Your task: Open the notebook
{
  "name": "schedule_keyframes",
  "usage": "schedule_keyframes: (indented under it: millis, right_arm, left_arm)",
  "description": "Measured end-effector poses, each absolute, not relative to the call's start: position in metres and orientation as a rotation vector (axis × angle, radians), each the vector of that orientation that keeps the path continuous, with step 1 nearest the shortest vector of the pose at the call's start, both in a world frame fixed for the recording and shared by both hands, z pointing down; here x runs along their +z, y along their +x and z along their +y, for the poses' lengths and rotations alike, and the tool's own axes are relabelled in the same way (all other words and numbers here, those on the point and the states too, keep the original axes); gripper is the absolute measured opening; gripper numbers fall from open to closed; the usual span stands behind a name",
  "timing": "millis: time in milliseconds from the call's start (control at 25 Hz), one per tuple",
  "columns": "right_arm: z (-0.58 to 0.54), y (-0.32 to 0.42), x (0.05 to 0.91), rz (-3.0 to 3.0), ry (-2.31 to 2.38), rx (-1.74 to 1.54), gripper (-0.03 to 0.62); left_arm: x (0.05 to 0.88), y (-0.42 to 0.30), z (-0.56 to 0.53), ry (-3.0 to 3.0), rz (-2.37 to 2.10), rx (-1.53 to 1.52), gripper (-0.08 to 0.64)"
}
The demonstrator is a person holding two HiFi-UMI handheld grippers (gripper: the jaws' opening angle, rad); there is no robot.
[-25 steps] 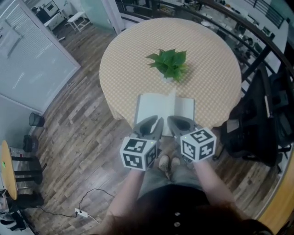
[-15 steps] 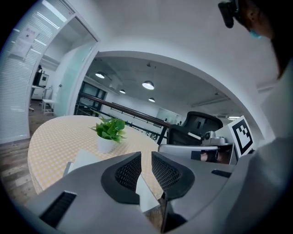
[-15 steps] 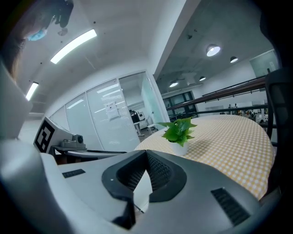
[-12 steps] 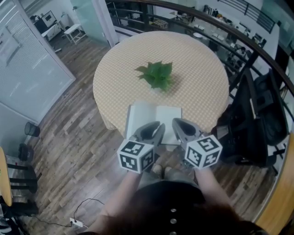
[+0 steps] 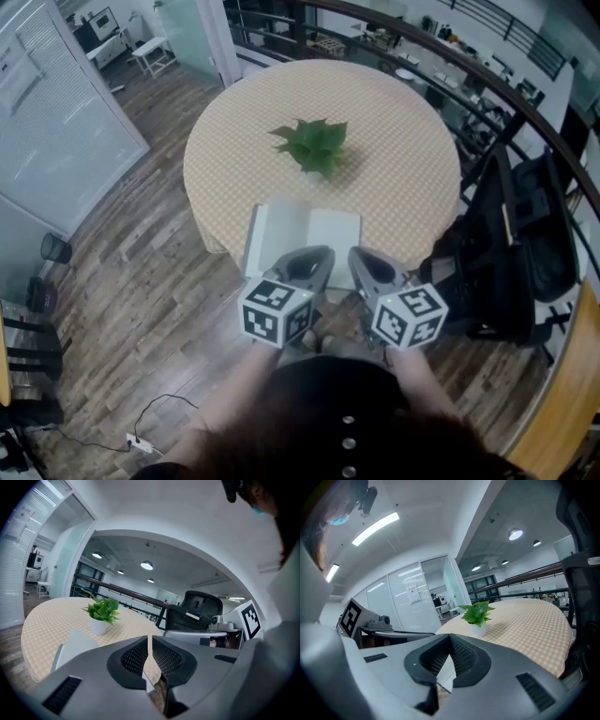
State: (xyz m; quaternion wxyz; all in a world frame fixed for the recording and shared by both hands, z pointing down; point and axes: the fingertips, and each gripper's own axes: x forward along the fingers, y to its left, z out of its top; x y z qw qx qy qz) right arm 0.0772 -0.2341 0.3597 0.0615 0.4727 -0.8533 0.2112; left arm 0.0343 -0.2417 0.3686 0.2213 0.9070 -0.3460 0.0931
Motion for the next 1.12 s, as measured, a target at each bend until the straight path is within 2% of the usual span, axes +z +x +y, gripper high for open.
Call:
schedule_keyframes:
  millis: [520,1120]
  right_arm:
    - [-0.232,0.084,0.36,-2.565,1.448,0.555,0.011]
    - [-0.23,0.078,0.369,-2.546,1.406,0.56,0.011]
  left_arm:
    - [0.379,0.053,-0.237,2.516,-0.876,0.263,0.021]
    - [0.381,0.043,-0.24,2.497,-0.917,0.261,0.012]
